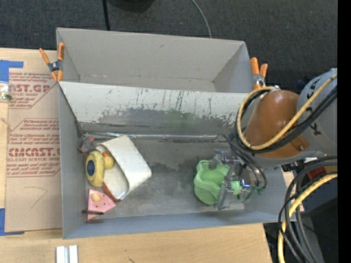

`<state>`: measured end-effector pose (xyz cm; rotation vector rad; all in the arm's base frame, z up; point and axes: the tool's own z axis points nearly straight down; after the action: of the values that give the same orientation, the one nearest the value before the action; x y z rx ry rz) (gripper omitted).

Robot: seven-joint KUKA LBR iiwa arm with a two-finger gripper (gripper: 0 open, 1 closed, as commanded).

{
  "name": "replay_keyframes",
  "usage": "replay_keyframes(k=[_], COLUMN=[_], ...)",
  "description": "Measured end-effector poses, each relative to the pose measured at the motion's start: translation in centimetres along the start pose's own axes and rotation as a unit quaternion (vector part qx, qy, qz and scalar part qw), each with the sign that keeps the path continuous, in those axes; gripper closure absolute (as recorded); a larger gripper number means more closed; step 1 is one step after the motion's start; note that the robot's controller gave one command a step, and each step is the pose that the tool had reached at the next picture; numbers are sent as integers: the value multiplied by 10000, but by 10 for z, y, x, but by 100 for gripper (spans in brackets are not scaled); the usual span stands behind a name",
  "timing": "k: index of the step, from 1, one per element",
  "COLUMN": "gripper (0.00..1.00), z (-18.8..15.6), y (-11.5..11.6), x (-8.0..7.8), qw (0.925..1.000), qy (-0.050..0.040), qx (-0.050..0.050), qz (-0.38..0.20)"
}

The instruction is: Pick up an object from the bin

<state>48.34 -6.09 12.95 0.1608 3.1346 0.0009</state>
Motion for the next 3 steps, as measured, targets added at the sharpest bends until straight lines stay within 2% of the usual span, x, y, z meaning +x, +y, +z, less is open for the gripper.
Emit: replay_keyframes(k=[1, 2, 3], gripper=[0, 100, 100], z=[40, 56, 56], y=[2, 41, 41], x=[2, -72, -72], qw=[9944, 9954, 9954], qy=[23, -55, -55], qx=[-4, 0, 1], qz=[1060, 956, 956])
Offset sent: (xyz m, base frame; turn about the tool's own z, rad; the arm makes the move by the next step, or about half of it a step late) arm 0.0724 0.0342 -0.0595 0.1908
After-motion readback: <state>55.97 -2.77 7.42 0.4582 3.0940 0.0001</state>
